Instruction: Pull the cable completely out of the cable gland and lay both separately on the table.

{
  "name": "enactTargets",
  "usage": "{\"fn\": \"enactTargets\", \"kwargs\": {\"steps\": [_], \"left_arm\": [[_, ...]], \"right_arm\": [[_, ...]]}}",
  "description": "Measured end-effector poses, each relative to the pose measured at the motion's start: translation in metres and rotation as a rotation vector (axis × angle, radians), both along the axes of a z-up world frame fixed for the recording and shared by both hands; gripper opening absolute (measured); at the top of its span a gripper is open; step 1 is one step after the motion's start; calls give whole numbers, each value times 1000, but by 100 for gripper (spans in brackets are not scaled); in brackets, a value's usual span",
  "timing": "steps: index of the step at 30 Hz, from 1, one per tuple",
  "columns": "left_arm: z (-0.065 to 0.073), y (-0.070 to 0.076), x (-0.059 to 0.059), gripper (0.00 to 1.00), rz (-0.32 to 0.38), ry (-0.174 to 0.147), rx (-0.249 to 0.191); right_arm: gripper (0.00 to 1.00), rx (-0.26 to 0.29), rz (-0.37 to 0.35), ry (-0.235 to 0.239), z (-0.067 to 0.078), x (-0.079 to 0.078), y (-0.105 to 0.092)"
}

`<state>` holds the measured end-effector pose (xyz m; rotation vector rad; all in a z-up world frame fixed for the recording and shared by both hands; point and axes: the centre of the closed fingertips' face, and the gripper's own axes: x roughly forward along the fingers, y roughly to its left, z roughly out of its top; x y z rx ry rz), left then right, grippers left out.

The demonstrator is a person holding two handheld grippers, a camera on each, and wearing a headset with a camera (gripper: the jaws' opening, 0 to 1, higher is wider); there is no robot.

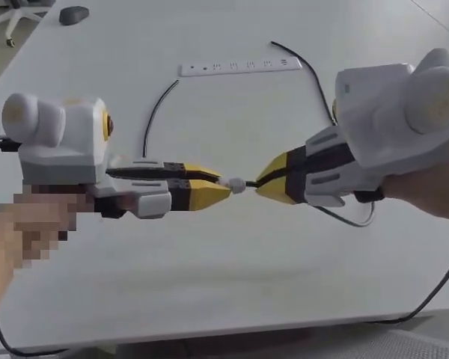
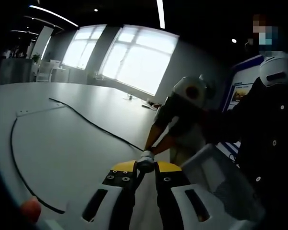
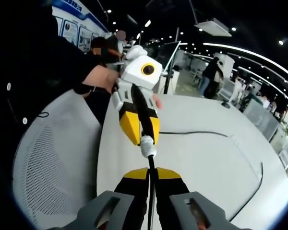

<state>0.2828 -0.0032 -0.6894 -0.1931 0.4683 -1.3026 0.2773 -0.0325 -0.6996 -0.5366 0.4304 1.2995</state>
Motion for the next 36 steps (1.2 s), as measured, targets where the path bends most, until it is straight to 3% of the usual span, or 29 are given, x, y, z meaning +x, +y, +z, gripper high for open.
{"fn": "enactTargets", "kwargs": {"steps": [12,24,28,30,36], "left_arm": [[4,2,2,15,22,2,-7],[-2,0,-2,15,20,13,9],[-3,1,-2,15,24,14,13],[-2,1,-2,15,23,14,13],[-3,-3,-3,15,14,16,19]], "right_arm": [[0,6,-134,18,-5,7,-40],[0,-40,-269,64,-35,8,-90],[0,-34,-319,111,-44,9,-109],[0,-43,-329,110,-47,9,-116],[0,-54,-345,126,-53,6,-124]]}}
